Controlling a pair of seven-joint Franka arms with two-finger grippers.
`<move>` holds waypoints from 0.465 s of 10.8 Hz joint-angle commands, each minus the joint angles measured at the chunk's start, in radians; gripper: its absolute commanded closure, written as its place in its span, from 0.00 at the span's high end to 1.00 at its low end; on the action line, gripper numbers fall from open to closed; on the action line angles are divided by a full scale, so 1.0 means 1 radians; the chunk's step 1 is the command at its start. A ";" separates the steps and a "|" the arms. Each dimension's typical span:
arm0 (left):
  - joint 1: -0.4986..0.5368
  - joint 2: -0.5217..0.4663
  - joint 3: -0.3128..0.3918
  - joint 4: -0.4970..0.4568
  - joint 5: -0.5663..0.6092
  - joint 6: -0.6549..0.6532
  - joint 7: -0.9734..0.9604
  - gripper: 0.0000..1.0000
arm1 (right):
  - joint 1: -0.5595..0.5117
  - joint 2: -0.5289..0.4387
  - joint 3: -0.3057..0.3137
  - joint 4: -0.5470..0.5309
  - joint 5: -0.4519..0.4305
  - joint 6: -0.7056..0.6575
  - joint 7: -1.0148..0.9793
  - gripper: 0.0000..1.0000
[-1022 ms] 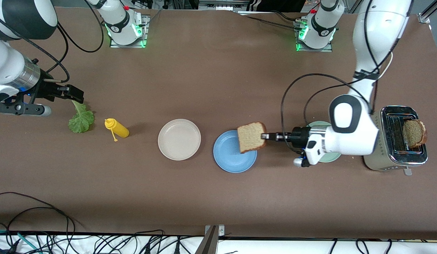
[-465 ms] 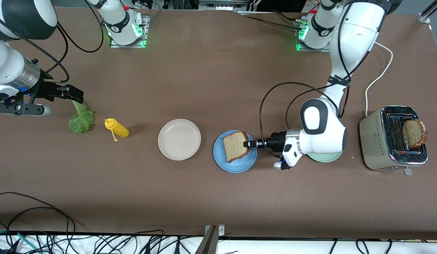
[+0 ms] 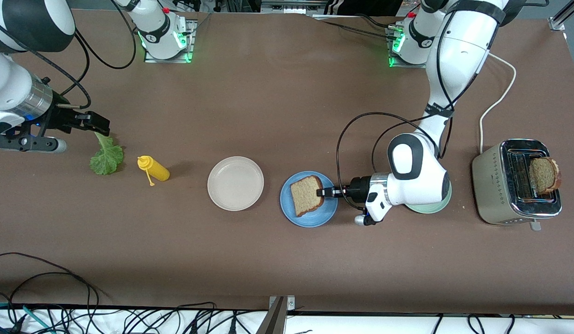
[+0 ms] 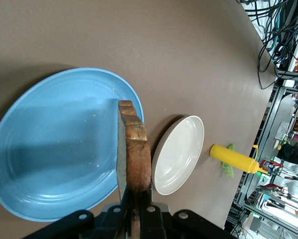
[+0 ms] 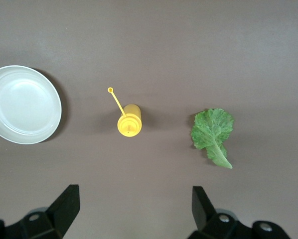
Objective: Make sandwich in blue plate with both arms
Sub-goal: 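Lower the bread onto the blue plate and open the left gripper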
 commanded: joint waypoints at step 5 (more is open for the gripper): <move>-0.007 0.055 0.008 0.030 -0.027 0.017 0.039 0.00 | -0.003 0.010 0.001 0.009 -0.002 -0.003 -0.004 1.00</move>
